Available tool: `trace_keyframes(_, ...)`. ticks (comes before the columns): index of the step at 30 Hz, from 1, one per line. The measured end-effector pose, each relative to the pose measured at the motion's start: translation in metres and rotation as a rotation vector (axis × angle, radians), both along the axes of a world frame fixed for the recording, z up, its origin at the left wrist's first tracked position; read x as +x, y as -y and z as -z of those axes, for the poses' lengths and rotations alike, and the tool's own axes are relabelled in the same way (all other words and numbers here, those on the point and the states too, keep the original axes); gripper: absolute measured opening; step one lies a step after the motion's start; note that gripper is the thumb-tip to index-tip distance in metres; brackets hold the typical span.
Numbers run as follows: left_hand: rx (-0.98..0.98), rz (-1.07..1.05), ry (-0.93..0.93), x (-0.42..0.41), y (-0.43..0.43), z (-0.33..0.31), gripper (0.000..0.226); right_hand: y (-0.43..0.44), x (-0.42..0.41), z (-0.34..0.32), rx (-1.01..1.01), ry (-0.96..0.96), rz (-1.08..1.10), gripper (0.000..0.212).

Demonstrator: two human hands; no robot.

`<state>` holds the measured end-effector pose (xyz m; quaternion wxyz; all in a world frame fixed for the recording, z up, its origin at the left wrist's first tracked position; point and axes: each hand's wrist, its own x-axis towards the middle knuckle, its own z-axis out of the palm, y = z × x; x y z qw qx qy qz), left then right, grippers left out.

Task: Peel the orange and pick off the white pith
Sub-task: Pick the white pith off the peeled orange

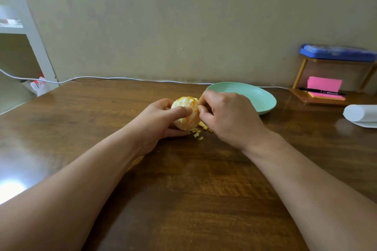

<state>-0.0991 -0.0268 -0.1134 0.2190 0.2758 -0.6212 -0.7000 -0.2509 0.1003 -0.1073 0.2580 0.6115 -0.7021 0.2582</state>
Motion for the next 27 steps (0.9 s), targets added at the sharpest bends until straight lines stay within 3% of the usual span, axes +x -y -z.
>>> trace_keyframes(6,0.163,0.035,-0.065,0.0,0.0,0.0,0.041,-0.004,-0.006,0.005,-0.028,0.257,-0.034,0.018)
trace_keyframes(9,0.297,0.006,-0.142,0.0,0.0,-0.001,0.036,-0.007,-0.001,0.003,-0.054,0.232,-0.06,0.016)
trace_keyframes(12,0.355,0.017,-0.157,0.001,0.003,0.001,0.048,-0.007,0.003,0.004,-0.012,0.191,-0.067,0.022)
trace_keyframes(15,0.333,0.062,-0.15,0.001,0.006,0.003,0.064,-0.008,0.002,0.003,-0.01,0.155,-0.051,0.028)
trace_keyframes(20,0.326,0.064,-0.179,0.0,0.011,0.004,0.069,-0.006,0.003,0.002,-0.011,0.083,-0.041,0.03)
trace_keyframes(27,0.118,-0.036,-0.088,-0.001,0.008,0.003,0.077,-0.001,0.008,0.0,0.051,-0.016,-0.014,0.026)
